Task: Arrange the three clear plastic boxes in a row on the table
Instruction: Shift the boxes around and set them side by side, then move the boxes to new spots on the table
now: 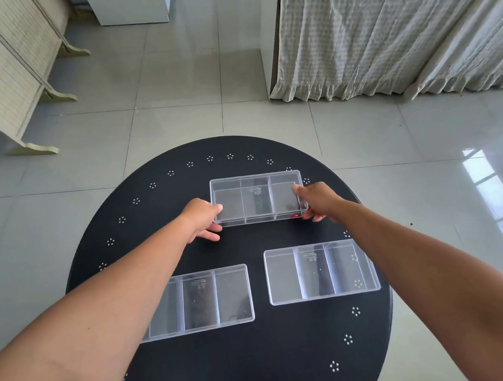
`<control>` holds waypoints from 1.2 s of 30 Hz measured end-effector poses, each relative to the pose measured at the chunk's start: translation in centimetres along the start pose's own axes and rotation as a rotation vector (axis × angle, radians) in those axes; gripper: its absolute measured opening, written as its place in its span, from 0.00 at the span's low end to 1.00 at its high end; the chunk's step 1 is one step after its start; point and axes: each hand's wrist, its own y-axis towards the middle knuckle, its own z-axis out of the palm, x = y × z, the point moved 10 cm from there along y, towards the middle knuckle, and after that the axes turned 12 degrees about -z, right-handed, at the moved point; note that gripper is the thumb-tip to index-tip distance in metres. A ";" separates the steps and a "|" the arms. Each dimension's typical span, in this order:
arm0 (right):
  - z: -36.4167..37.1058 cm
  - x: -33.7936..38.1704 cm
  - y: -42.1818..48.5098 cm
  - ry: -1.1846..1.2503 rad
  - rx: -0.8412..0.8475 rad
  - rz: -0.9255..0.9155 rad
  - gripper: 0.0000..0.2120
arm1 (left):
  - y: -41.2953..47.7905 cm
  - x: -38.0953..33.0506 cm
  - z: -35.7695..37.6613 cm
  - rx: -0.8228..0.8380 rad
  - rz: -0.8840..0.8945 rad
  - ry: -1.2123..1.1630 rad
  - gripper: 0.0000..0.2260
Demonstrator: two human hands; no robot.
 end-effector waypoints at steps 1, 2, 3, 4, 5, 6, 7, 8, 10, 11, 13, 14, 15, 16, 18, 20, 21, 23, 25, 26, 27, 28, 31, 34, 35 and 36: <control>-0.1 -0.1 -0.2 0.002 -0.014 0.003 0.21 | -0.2 0.2 0.0 -0.015 0.003 -0.012 0.21; -0.2 -0.1 -0.4 0.005 -0.029 0.008 0.21 | -0.5 0.3 -0.1 -0.033 0.008 -0.019 0.21; -0.4 -0.2 -0.5 0.014 -0.047 0.011 0.21 | -0.7 0.3 -0.1 -0.054 0.015 -0.017 0.21; -0.5 -0.3 -0.6 0.021 -0.065 0.012 0.21 | -0.9 0.4 -0.3 -0.077 0.023 -0.007 0.21; -0.8 -0.4 -0.7 0.018 -0.085 0.009 0.22 | -1.1 0.6 -0.4 -0.099 0.031 0.009 0.21; -1.1 -0.3 -0.9 0.007 -0.105 -0.001 0.23 | -1.3 0.6 -0.8 -0.123 0.045 0.021 0.21; -1.5 -0.1 -1.0 -0.007 -0.124 -0.017 0.23 | -1.5 0.6 -1.2 -0.142 0.066 0.029 0.18; -1.8 0.0 -1.0 -0.019 -0.147 -0.037 0.23 | -1.6 0.5 -1.6 -0.159 0.086 0.034 0.12; -2.4 0.4 -1.3 -0.048 -0.187 -0.088 0.22 | -2.2 0.7 -2.5 -0.189 0.117 0.026 0.07; -2.5 0.6 -1.7 -0.067 -0.202 -0.108 0.21 | -2.4 0.9 -3.0 -0.199 0.130 0.011 0.11; -2.7 1.0 -2.8 -0.093 -0.246 -0.128 0.22 | -3.2 1.4 -3.9 -0.234 0.148 -0.015 0.17; -2.6 1.3 -3.6 -0.095 -0.275 -0.137 0.24 | -3.9 1.9 -4.1 -0.234 0.158 -0.029 0.16; -2.5 1.7 -4.5 -0.088 -0.306 -0.148 0.25 | -4.6 2.4 -4.2 -0.233 0.170 -0.037 0.12; -2.4 2.2 -5.3 -0.073 -0.333 -0.168 0.25 | -5.3 2.8 -4.5 -0.240 0.185 -0.041 0.08; -1.5 3.5 -6.5 -0.043 -0.352 -0.232 0.25 | -6.7 3.6 -5.2 -0.268 0.212 -0.073 0.09; 0.5 4.8 -7.8 -0.024 -0.306 -0.315 0.23 | -8.2 5.1 -6.2 -0.316 0.204 -0.106 0.13; 1.6 5.3 -8.5 -0.029 -0.274 -0.350 0.22 | -8.7 6.0 -6.7 -0.338 0.197 -0.114 0.14; 3.8 6.1 -10.0 -0.041 -0.213 -0.397 0.19 | -9.8 7.8 -7.4 -0.371 0.188 -0.129 0.15; 5.8 6.6 -11.6 -0.054 -0.157 -0.431 0.17 | -10.9 9.7 -7.9 -0.405 0.174 -0.140 0.16; 6.8 6.7 -12.3 -0.059 -0.135 -0.437 0.17 | -11.3 10.7 -8.1 -0.420 0.164 -0.141 0.16; 7.7 6.7 -13.0 -0.068 -0.119 -0.437 0.17 | -11.5 11.7 -8.2 -0.435 0.154 -0.145 0.16; 8.6 6.5 -13.5 -0.081 -0.102 -0.435 0.17 | -11.7 12.7 -8.4 -0.451 0.137 -0.143 0.17; 11.5 5.9 -15.2 -0.131 -0.030 -0.428 0.20 | -11.9 15.8 -8.6 -0.475 0.052 -0.112 0.24; 14.1 4.9 -16.2 -0.177 0.071 -0.354 0.27 | -11.4 18.7 -8.0 -0.410 -0.040 -0.140 0.30; 14.8 4.5 -16.5 -0.179 0.095 -0.317 0.29 | -11.1 19.5 -7.6 -0.373 -0.059 -0.162 0.30; 15.3 3.9 -16.8 -0.168 0.112 -0.276 0.29 | -10.8 20.2 -7.1 -0.335 -0.076 -0.177 0.28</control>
